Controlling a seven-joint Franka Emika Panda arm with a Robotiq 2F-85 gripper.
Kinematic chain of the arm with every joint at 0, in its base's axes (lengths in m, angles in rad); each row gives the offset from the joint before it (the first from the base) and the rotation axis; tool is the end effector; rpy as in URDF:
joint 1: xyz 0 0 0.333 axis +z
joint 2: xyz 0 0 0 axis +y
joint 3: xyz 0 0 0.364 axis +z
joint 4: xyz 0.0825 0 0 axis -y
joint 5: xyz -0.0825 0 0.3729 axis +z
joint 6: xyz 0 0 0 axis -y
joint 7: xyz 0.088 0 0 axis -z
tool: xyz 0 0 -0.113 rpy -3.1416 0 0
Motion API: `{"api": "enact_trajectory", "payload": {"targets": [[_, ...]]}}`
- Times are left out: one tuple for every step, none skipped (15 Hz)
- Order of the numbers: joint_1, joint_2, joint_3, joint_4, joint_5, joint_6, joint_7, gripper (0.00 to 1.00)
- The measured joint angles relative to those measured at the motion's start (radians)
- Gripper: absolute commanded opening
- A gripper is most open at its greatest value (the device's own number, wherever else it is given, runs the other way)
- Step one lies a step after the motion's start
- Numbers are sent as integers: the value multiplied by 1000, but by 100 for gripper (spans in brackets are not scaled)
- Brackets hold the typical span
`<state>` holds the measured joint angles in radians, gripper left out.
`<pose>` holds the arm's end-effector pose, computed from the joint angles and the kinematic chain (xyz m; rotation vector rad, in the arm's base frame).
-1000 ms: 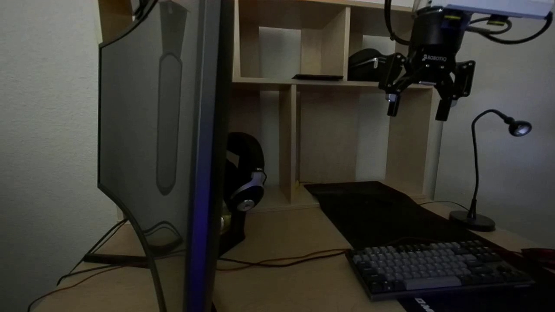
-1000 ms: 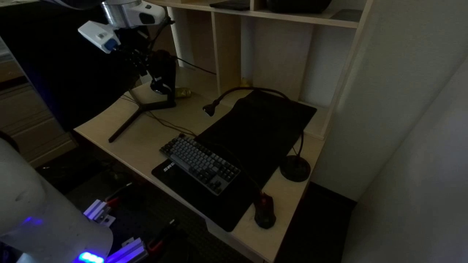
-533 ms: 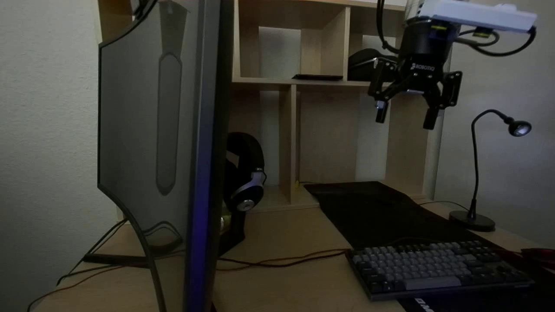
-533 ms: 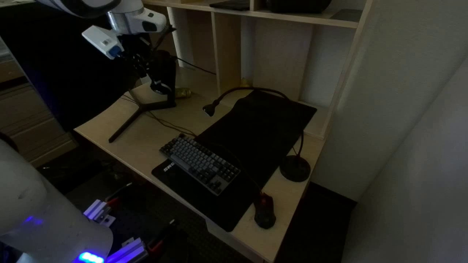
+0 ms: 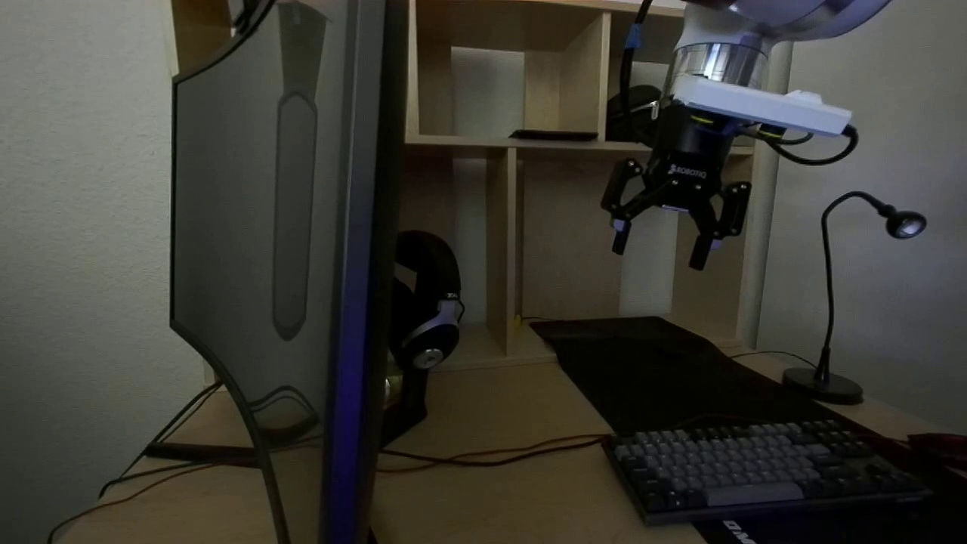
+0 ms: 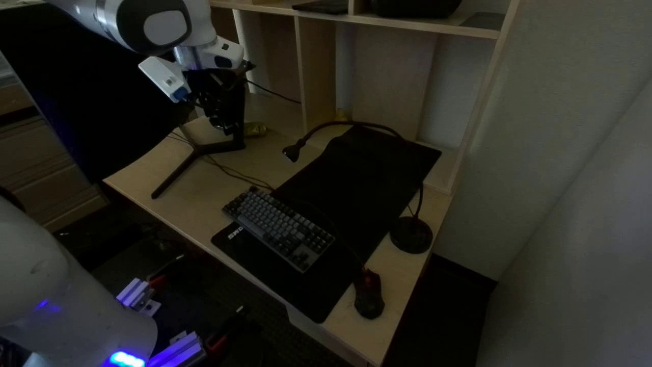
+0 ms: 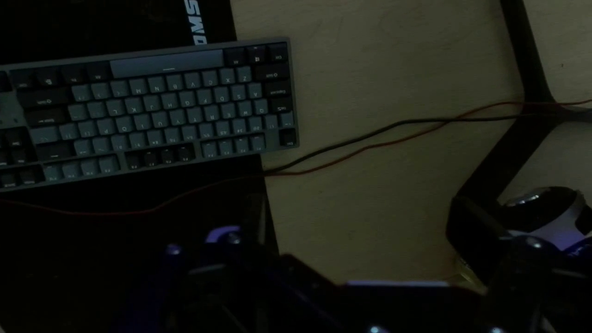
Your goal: Press the escape key on the keyboard
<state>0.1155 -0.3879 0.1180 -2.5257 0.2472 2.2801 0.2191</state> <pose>0.3885 0.1023 0.4704 -2.9489 0.2056 -0.1555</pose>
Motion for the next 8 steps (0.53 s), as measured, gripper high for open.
{"api": "enact_trajectory", "payload": {"targets": [[0, -1, 0, 0, -1, -1, 0, 100], [-1, 6, 0, 1, -2, 0, 9, 100], [-1, 24, 0, 4, 1, 5, 16, 100], [0, 55, 0, 8, 14, 25, 18, 100], [1, 99, 0, 12, 31, 66, 18, 100], [4, 147, 0, 17, 52, 114, 16, 100], [8, 201, 0, 26, 70, 162, 14, 100], [12, 254, 0, 38, 81, 200, 14, 100]]}}
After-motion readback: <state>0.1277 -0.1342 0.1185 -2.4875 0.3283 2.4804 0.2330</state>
